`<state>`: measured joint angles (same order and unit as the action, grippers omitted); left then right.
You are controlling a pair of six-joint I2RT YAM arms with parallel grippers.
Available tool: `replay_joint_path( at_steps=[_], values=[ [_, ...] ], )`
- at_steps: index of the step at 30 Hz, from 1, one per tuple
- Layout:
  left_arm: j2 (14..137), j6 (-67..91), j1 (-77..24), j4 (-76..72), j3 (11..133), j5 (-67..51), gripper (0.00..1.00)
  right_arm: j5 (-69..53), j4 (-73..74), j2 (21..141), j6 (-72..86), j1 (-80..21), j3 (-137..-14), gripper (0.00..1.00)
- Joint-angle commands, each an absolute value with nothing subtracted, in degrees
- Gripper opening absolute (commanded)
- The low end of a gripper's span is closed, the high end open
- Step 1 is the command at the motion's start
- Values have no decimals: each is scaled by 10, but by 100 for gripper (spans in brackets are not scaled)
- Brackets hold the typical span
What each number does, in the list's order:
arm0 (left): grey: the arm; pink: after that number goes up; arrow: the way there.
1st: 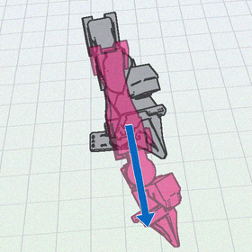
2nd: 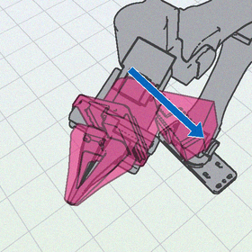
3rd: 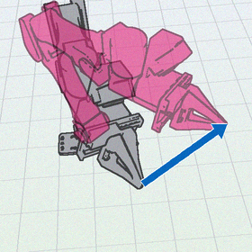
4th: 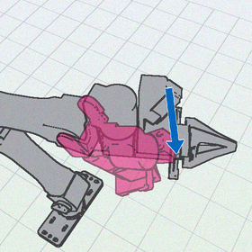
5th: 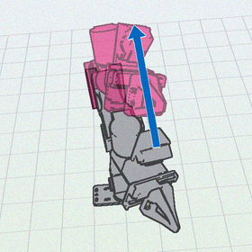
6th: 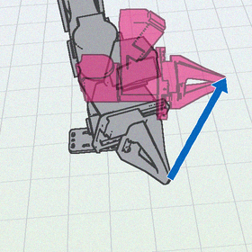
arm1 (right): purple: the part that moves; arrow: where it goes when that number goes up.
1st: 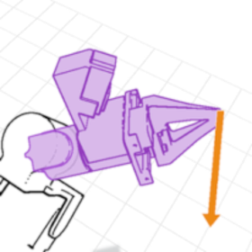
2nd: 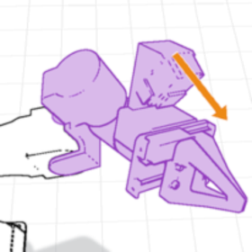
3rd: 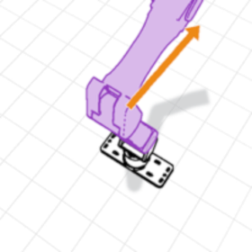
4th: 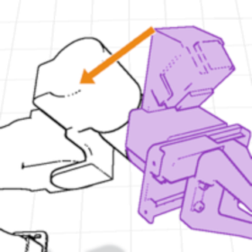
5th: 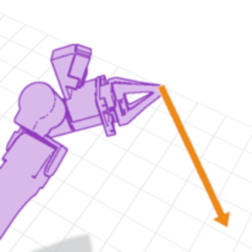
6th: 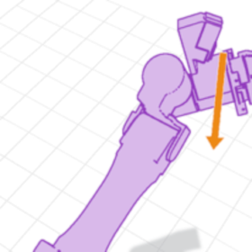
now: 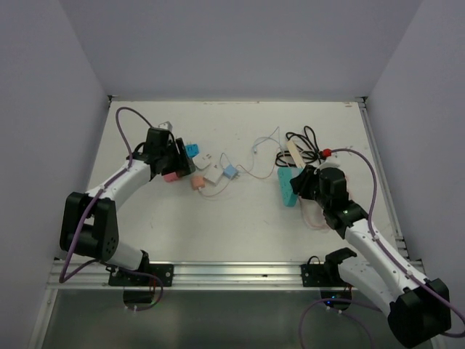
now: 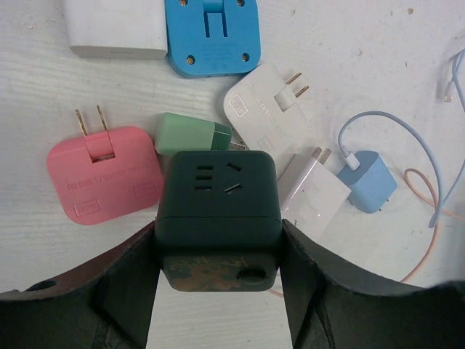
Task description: Pull the plug off the socket
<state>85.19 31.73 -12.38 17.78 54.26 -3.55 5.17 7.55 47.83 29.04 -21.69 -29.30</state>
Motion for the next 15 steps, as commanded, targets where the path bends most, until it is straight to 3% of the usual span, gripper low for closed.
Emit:
replay_joint_path(
  at_steps=[1, 7, 15],
  values=[
    [841, 290, -120, 199, 563, -3, 65, 25, 28, 484, 316, -176, -275, 0],
    [783, 276, -120, 223, 565, 21, 71, -70, -51, 569, 330, -113, -256, 0],
    [673, 246, -120, 281, 596, 74, 73, -103, -84, 672, 346, -39, -292, 0]
  ],
)
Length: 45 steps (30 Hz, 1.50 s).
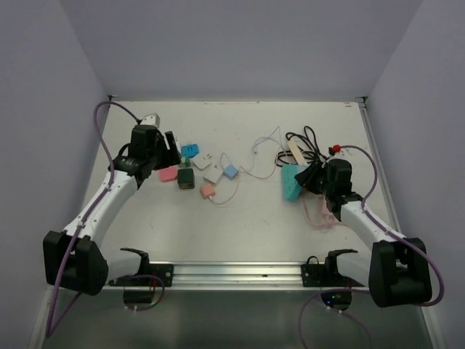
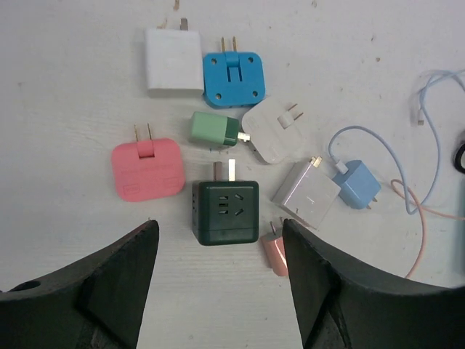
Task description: Pull the plug off the socket
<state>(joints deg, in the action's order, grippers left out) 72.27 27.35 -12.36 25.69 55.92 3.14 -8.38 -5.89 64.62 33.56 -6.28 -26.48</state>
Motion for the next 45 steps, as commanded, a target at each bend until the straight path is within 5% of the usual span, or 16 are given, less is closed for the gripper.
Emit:
replay_joint_path(
  at_steps=[1, 9, 20, 23, 24, 31, 45],
  values=[
    [661, 243, -120, 292, 601, 82, 73, -111, -82, 681, 347, -32, -307, 1],
    [547, 229, -120, 325, 658, 166, 79, -84, -2, 719, 327, 14, -371, 60],
    [491, 195, -120, 371, 751, 239, 85, 18, 241, 636, 284, 22, -518, 97],
    [490, 178, -120, 381, 782, 257, 86, 69, 322, 616, 251, 21, -599, 99],
    [489, 174, -120, 389, 791, 264, 99, 92, 355, 612, 242, 22, -641, 99],
    [503, 136, -127, 413, 883, 323, 99, 170, 421, 549, 186, 20, -796, 99],
    [502, 85, -185, 407, 942, 403, 100, 246, 432, 498, 106, -40, -910, 99]
  ],
)
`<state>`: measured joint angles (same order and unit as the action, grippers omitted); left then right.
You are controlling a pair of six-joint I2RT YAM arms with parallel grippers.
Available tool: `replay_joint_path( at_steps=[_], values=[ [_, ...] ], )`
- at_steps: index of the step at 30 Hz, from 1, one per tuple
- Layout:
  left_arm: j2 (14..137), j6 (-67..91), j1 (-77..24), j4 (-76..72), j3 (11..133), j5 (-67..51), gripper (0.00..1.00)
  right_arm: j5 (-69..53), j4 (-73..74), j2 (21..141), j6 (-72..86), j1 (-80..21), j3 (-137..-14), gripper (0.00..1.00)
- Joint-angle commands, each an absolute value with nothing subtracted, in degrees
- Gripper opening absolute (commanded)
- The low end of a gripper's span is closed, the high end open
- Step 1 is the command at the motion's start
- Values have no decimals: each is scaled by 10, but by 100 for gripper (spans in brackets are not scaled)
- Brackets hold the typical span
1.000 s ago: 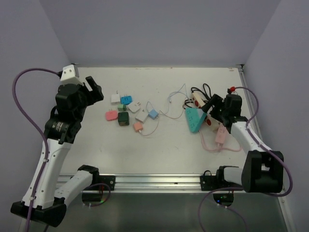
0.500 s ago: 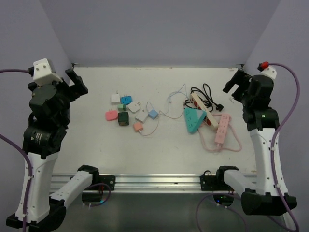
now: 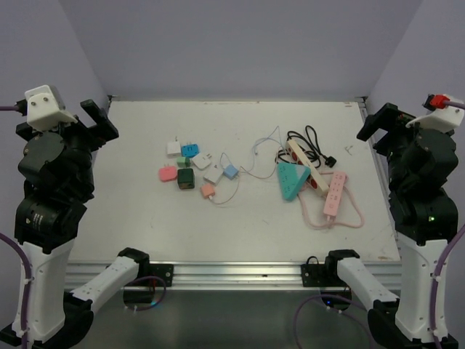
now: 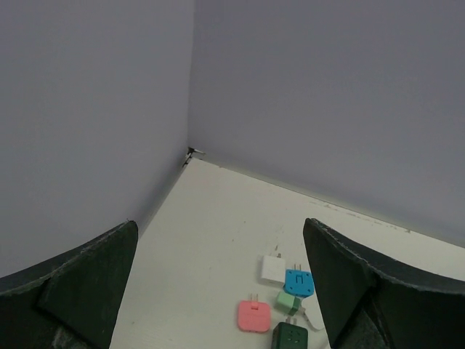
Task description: Pull the plug off the socket
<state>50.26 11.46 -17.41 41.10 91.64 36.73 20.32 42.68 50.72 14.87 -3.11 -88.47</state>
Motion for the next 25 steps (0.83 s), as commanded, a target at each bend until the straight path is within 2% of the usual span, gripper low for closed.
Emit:
replay_joint_path(
  at_steps=[1, 15, 25],
  values=[
    [502, 82, -189, 404, 948, 410, 100, 249, 430, 491, 102, -41, -911, 99],
    [501, 60, -218, 381, 950, 442, 99, 242, 355, 427, 54, -52, -876, 99],
    [500, 58, -220, 374, 940, 439, 99, 225, 346, 436, 53, -53, -870, 99]
  ],
)
